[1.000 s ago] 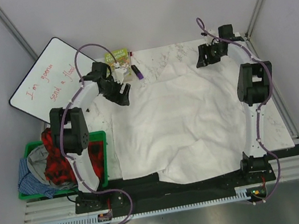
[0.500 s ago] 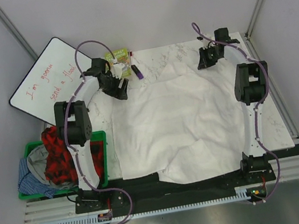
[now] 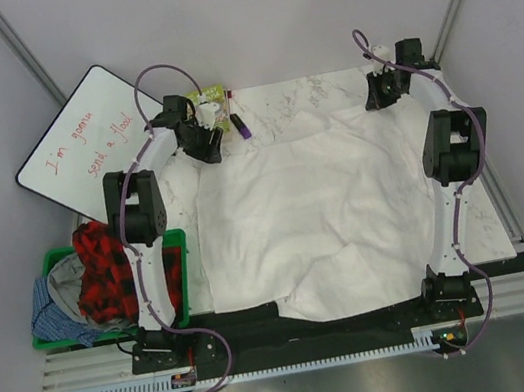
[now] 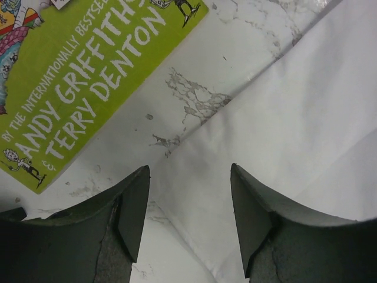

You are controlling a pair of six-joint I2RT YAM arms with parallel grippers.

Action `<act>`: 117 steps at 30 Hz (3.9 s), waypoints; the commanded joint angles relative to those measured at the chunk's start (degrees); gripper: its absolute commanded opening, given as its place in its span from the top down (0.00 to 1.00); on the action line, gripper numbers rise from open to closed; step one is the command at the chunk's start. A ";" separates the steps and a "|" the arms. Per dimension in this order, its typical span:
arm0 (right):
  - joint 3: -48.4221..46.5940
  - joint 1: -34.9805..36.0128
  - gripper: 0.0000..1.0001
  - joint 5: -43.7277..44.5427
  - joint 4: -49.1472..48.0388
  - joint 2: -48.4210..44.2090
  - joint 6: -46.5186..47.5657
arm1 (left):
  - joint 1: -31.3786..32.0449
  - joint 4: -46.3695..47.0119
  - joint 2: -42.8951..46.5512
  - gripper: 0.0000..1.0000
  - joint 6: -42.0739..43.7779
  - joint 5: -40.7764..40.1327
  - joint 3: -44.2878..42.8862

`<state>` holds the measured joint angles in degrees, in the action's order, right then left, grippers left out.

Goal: Fold and stack the long sleeve shirts
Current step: Flatten the shirt out, then fold the shirt

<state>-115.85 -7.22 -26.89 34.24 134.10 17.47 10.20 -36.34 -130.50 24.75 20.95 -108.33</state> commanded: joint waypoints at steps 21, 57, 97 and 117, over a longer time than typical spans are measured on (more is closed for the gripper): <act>-3.06 -2.53 1.00 5.27 -1.71 -3.24 2.39 | -0.53 0.74 1.38 0.98 0.56 -2.40 -1.53; -13.51 4.50 0.26 3.69 -16.66 8.89 -8.68 | -0.97 3.03 8.68 0.01 0.82 4.72 3.57; -8.69 -5.52 0.59 -11.51 -0.84 6.96 -16.16 | -1.58 0.13 0.51 0.09 3.64 0.06 1.02; -10.09 -4.91 0.58 -5.28 2.23 7.58 -12.29 | -2.55 -1.19 -0.90 0.22 4.43 -1.44 0.67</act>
<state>-122.80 -12.67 -33.34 35.20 140.77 3.46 8.05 -37.17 -130.91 27.62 20.38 -105.41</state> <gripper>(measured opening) 0.438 0.775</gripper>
